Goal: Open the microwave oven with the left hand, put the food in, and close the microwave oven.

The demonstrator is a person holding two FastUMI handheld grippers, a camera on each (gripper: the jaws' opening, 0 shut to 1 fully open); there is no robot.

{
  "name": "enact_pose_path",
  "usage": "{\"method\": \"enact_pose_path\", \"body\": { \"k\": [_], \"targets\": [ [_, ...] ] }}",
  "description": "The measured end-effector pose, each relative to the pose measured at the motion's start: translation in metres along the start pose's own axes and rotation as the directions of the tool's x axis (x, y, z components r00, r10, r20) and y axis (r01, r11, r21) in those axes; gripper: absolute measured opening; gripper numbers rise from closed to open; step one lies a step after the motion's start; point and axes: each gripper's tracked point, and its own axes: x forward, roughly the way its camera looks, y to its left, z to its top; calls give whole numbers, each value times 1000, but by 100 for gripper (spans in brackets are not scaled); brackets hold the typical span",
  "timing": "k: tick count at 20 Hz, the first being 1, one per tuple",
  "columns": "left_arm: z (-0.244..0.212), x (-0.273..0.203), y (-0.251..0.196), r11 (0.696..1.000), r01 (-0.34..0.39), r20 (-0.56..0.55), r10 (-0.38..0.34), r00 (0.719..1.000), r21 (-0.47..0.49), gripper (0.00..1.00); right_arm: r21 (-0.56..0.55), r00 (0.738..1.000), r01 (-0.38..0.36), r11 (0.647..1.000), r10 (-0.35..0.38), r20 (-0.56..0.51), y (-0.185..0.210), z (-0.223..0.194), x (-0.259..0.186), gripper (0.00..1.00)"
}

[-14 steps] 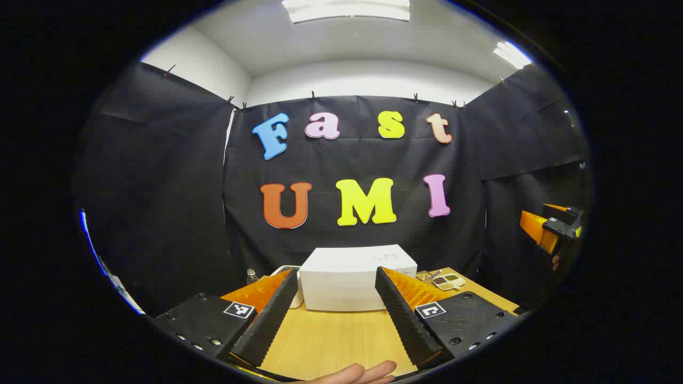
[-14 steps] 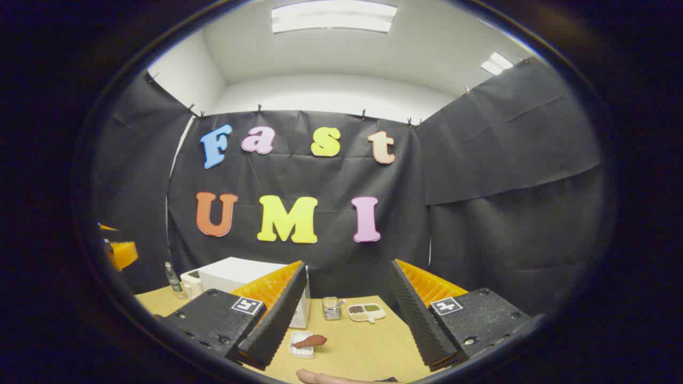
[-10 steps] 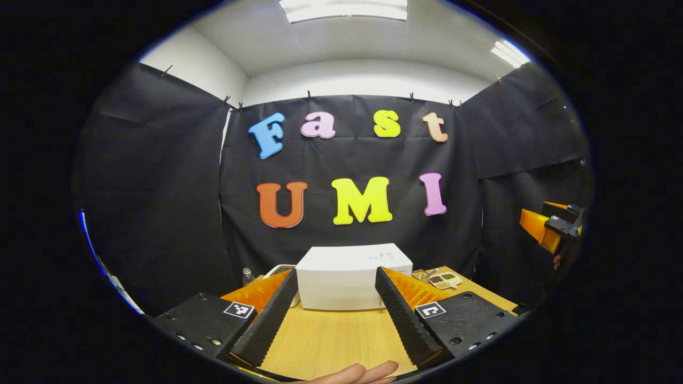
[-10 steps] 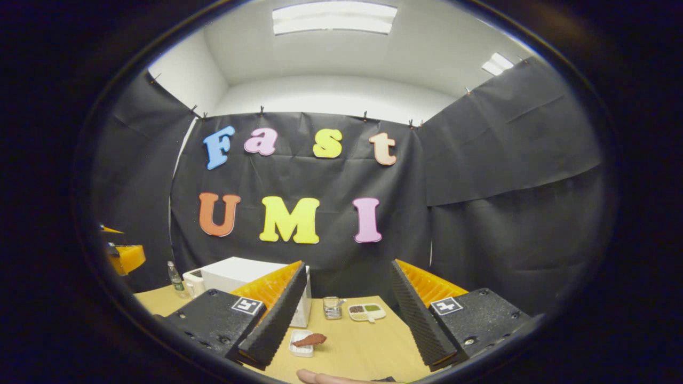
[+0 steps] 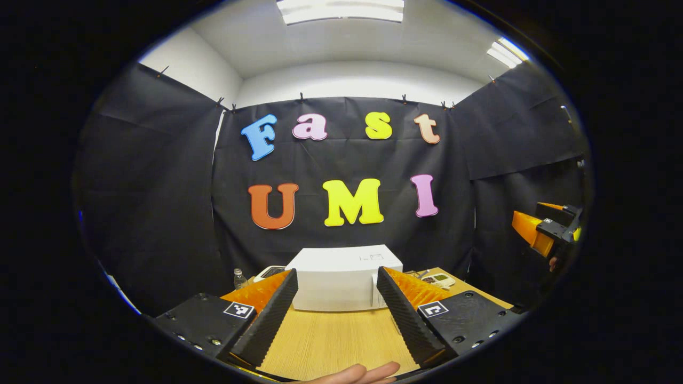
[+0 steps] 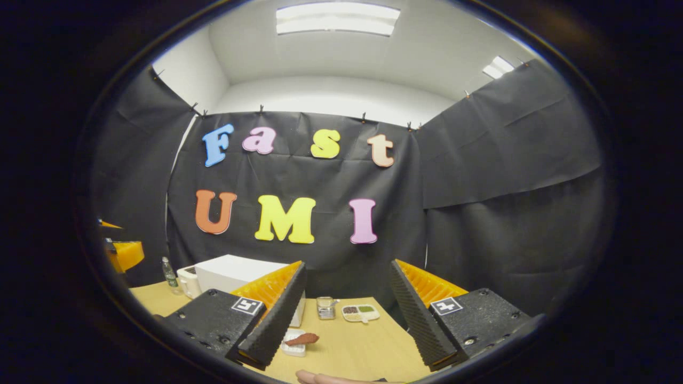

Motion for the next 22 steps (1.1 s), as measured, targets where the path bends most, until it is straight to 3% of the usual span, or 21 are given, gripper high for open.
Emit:
{"method": "enact_pose_path", "body": {
  "k": [3,4,7,9,11,12,22],
  "targets": [
    [-7,6,-7,1000,10,-16,-10,1000,-20,95,-5,1000,-2,1000,2,-5,1,-7,6,99],
    [-11,10,-9,1000,15,-24,-16,1000,-28,95,-7,1000,-2,1000,2,-6,1,-9,9,93],
    [-19,32,-18,998,38,-30,-40,999,-49,95,-24,1000,-2,1000,2,-6,1,-17,18,99],
    [-30,57,-24,997,50,-42,-53,998,-53,95,-48,1000,0,999,0,-12,0,-26,25,93],
    [-42,85,-27,997,49,-51,-52,997,-55,95,-58,1000,3,998,-4,-17,0,-34,32,99],
    [-52,100,-33,997,55,-59,-58,997,-58,95,-56,1000,1,998,-2,-20,-1,-38,37,93],
    [-165,239,-95,984,156,-115,-165,980,-84,93,-15,999,-3,1000,2,-44,-17,-69,62,93]
  ]
}}
